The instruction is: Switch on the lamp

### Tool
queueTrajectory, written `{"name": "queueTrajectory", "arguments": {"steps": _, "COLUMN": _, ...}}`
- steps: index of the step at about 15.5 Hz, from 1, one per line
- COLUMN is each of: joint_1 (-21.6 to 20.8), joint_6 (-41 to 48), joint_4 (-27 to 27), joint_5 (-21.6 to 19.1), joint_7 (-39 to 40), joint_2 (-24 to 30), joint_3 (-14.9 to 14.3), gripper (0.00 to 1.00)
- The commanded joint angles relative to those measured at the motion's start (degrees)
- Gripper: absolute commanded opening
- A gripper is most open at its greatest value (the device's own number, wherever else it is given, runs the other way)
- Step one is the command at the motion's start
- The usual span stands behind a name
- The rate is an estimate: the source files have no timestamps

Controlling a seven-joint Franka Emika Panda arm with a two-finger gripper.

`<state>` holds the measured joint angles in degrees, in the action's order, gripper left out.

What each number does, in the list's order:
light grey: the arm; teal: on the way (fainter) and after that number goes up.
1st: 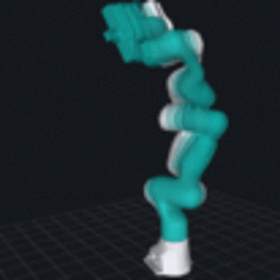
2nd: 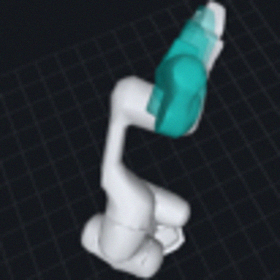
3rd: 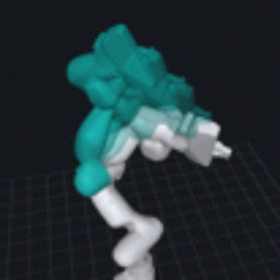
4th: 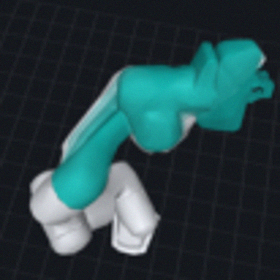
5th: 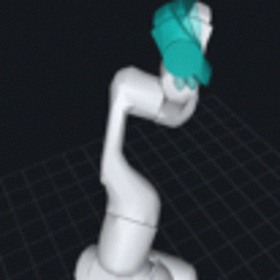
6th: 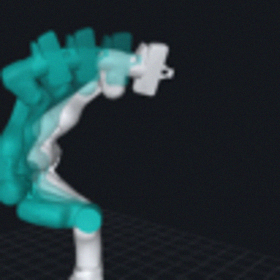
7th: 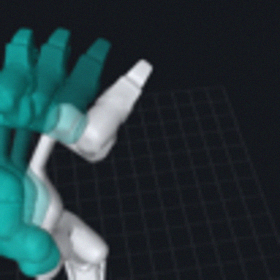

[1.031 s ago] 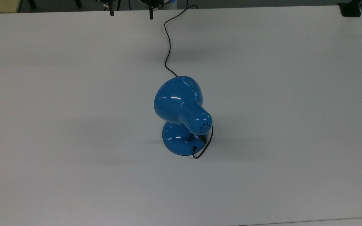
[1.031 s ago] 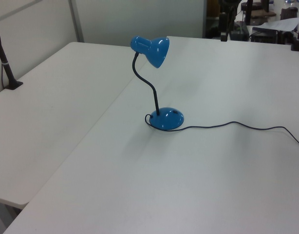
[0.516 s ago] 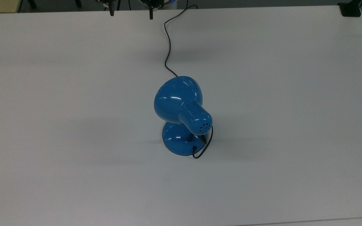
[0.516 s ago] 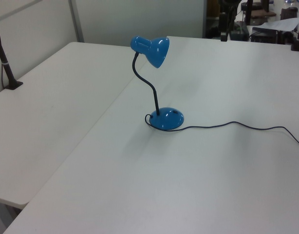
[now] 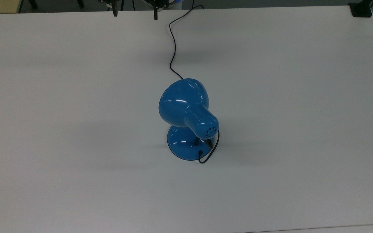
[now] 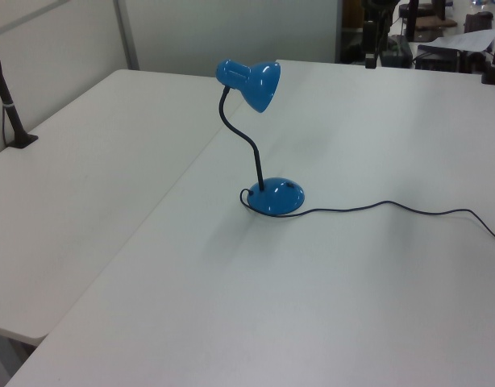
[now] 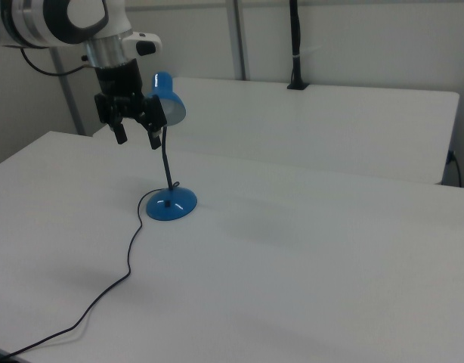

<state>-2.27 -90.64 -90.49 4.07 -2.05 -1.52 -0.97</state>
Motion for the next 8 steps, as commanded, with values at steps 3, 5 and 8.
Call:
{"name": "queueTrajectory", "arguments": {"steps": 3, "joint_1": -0.1, "joint_6": 0.6, "joint_4": 0.1, "joint_5": 0.7, "joint_7": 0.0, "joint_2": 0.2, "joint_3": -0.2, "gripper": 0.46}}
{"name": "queueTrajectory", "arguments": {"steps": 5, "joint_1": -0.2, "joint_6": 0.8, "joint_4": 0.1, "joint_5": 0.7, "joint_7": 0.5, "joint_2": 0.2, "joint_3": -0.3, "gripper": 0.11}}
{"name": "queueTrajectory", "arguments": {"steps": 8, "joint_1": -0.2, "joint_6": 0.8, "joint_4": 0.1, "joint_5": 0.7, "joint_7": 1.6, "joint_2": 0.2, "joint_3": -0.2, "gripper": 0.0}}
